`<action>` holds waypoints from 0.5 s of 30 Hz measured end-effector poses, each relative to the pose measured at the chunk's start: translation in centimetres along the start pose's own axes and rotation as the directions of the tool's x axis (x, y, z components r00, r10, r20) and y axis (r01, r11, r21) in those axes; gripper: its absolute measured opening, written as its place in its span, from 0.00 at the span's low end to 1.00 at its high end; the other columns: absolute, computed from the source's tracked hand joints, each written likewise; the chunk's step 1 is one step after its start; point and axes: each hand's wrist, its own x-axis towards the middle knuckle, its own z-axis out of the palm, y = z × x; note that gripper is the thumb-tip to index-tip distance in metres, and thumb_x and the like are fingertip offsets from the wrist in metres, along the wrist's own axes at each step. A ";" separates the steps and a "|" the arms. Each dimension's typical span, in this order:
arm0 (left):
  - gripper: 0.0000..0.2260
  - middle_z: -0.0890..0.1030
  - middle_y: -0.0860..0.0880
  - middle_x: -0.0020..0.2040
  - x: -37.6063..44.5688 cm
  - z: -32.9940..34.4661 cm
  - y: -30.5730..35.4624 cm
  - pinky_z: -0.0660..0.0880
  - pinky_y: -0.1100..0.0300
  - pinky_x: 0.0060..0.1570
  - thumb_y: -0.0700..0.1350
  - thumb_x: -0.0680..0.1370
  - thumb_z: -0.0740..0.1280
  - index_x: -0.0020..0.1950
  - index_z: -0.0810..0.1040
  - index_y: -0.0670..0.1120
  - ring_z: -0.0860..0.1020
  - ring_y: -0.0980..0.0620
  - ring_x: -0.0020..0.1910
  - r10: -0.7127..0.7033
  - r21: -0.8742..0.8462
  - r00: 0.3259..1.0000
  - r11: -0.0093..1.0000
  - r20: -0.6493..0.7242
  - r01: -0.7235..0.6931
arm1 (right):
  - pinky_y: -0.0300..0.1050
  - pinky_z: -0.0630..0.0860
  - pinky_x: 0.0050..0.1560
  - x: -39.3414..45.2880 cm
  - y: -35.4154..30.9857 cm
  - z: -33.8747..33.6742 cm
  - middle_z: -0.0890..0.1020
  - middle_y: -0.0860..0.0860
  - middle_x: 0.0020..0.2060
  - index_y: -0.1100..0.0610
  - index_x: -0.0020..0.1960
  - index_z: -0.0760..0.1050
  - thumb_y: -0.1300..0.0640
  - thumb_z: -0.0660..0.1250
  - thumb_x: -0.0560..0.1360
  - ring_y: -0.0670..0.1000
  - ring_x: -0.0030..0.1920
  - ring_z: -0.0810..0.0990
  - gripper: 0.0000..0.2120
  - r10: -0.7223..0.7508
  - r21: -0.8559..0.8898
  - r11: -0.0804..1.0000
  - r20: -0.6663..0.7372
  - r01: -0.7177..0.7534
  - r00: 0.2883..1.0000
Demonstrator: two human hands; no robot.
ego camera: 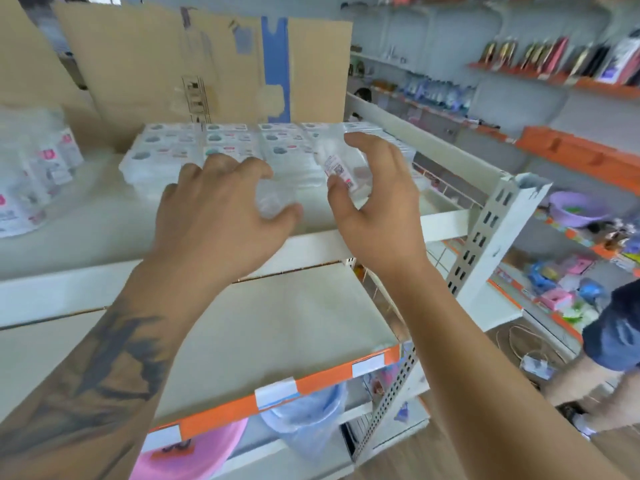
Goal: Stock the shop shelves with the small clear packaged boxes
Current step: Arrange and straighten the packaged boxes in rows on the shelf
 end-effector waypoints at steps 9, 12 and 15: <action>0.35 0.74 0.52 0.69 0.1 0.9 2.5 0.68 0.47 0.63 0.79 0.70 0.57 0.70 0.71 0.61 0.72 0.43 0.67 -0.145 0.124 0.982 0.984 0.119 0.131 | 0.44 0.78 0.52 1.9 1.9 -1.0 0.79 0.43 0.62 0.50 0.67 0.74 0.57 0.71 0.78 0.43 0.53 0.80 0.18 0.186 0.435 0.880 0.057 -0.192 0.981; 0.33 0.74 0.56 0.70 -0.7 0.0 3.6 0.66 0.49 0.65 0.78 0.72 0.58 0.70 0.73 0.62 0.72 0.47 0.69 -0.120 0.042 0.993 0.992 -0.019 0.120 | 0.38 0.78 0.52 2.3 1.6 -1.7 0.79 0.48 0.62 0.57 0.66 0.75 0.63 0.71 0.78 0.39 0.58 0.79 0.17 0.122 0.587 0.793 0.110 -0.164 0.986; 0.22 0.79 0.63 0.64 -1.0 -1.1 4.9 0.70 0.53 0.68 0.72 0.75 0.64 0.63 0.78 0.63 0.75 0.58 0.66 -0.147 -0.393 0.985 0.914 -0.086 0.102 | 0.38 0.78 0.52 2.3 0.8 -2.1 0.80 0.53 0.60 0.61 0.63 0.74 0.67 0.71 0.78 0.40 0.56 0.80 0.16 0.039 0.720 0.678 0.162 -0.145 0.986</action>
